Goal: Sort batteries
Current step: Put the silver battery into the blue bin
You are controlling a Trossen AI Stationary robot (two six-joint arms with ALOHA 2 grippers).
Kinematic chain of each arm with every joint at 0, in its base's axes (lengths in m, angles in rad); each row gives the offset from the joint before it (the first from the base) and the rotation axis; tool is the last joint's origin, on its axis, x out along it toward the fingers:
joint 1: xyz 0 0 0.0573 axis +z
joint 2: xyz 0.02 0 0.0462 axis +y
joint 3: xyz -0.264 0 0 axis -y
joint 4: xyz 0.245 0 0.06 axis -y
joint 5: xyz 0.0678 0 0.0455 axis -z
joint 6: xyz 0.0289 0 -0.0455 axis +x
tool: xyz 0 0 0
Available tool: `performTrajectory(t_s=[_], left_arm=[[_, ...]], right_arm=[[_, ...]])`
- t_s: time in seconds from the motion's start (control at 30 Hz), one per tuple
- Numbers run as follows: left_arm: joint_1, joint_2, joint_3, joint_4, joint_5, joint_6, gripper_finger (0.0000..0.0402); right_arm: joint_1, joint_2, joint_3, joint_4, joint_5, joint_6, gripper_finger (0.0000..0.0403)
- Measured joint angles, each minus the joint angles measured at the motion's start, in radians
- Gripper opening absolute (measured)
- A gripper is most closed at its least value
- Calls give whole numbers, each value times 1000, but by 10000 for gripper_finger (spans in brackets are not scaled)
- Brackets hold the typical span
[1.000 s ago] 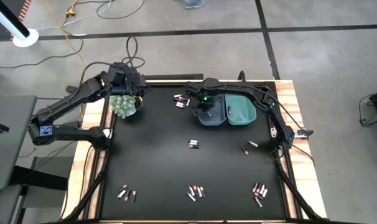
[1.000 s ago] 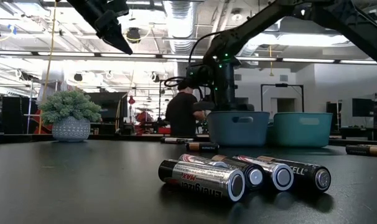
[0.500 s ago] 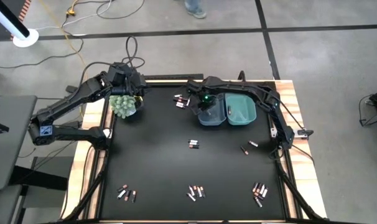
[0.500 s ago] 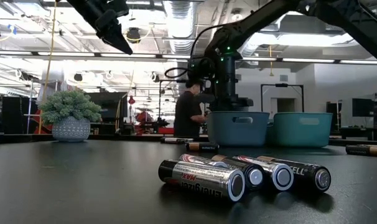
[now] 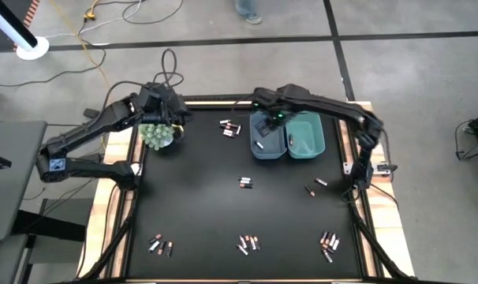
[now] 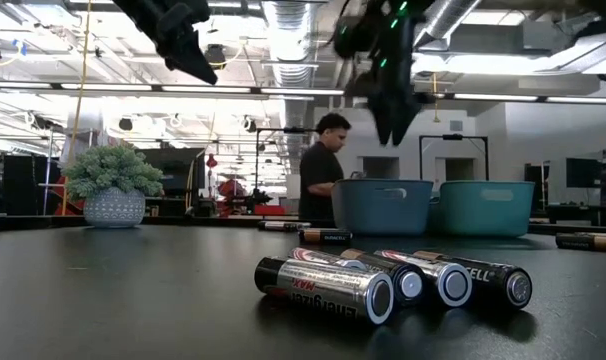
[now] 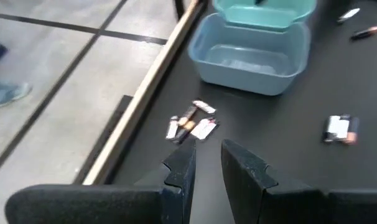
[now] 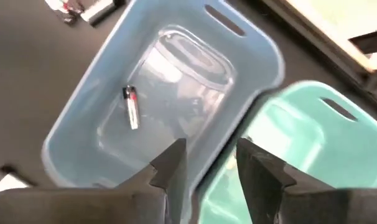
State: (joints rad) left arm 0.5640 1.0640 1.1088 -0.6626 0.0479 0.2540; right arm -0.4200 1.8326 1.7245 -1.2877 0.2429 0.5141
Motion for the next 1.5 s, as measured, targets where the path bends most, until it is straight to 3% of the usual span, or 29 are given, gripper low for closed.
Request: performTrajectory(t_s=[0.17, 0.4, 0.7, 0.9, 1.17, 1.5], left_arm=[[-118, 1, 0, 34, -7, -79, 70], [-293, 1, 0, 105, -121, -194, 70], [-483, 52, 2, 239, -247, -293, 70], [-576, 129, -1, 277, -282, -380, 70], [-678, 241, 2, 354, -309, -448, 70], [-732, 298, 9, 416, -341, -477, 70]], right_arm=[[28, -178, -120, -44, 17, 35, 145], [114, -444, -429, -76, 14, 229, 143], [285, -671, -689, -80, -97, 406, 143], [332, -674, -777, -100, -159, 420, 143], [335, -592, -894, -63, -248, 282, 143], [334, -434, -902, 28, -266, 126, 143]])
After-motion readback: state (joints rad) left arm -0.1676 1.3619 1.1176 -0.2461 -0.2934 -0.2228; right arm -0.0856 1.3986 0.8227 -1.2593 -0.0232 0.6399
